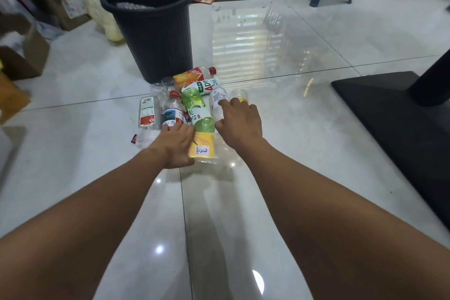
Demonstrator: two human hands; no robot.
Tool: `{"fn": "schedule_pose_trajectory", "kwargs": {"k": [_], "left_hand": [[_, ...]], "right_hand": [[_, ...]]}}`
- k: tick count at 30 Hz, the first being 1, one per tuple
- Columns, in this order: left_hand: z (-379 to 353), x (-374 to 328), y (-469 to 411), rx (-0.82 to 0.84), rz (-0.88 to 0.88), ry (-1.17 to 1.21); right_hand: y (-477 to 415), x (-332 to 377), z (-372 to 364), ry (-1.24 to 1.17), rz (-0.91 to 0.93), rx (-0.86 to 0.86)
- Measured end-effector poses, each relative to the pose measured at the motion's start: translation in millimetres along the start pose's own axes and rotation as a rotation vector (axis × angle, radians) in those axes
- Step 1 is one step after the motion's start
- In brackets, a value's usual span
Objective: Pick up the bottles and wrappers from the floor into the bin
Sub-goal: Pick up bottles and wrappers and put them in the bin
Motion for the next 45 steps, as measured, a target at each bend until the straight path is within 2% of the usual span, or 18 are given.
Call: {"fn": "schedule_pose_trajectory", "kwargs": {"k": [4, 9, 11, 26, 35, 40, 45], "left_hand": [[13.2, 32.5, 2.7, -0.011, 0.185, 0.032], [25.4, 70.4, 13.4, -0.006, 0.513, 0.063], [28.2, 75.4, 17.0, -0.007, 0.568, 0.106], [57.9, 90.9, -4.2, -0.026, 0.367, 0.092], [88.9, 149.8, 0.0, -0.032, 0.401, 0.176], [102.2, 152.1, -10.7, -0.042, 0.433, 0.197], [115.9, 116.3, -20.5, 0.009, 0.526, 0.312]], "right_hand": [[-1.5, 3.0, 17.9, -0.006, -0.039, -0.038], [1.1, 7.9, 29.2, 0.015, -0.029, -0.030], [2.7, 8.3, 31.8, 0.011, -0.039, -0.029], [-27.8, 26.4, 32.2, 0.021, -0.061, -0.015], [-85.3, 75.5, 74.0, 0.026, -0.023, -0.071], [-93.1, 55.5, 81.0, -0.009, -0.068, -0.079], [-74.9, 10.7, 84.0, -0.048, -0.085, -0.042]]}}
Point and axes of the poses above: each hand's wrist, its own y-axis away from the middle knuckle, its own z-axis out of the back of the hand, x = y × z, the point moved 8 cm from there along -y, towards the middle knuckle, and after that the axes turned 13 degrees about z, right-handed, at the moved point
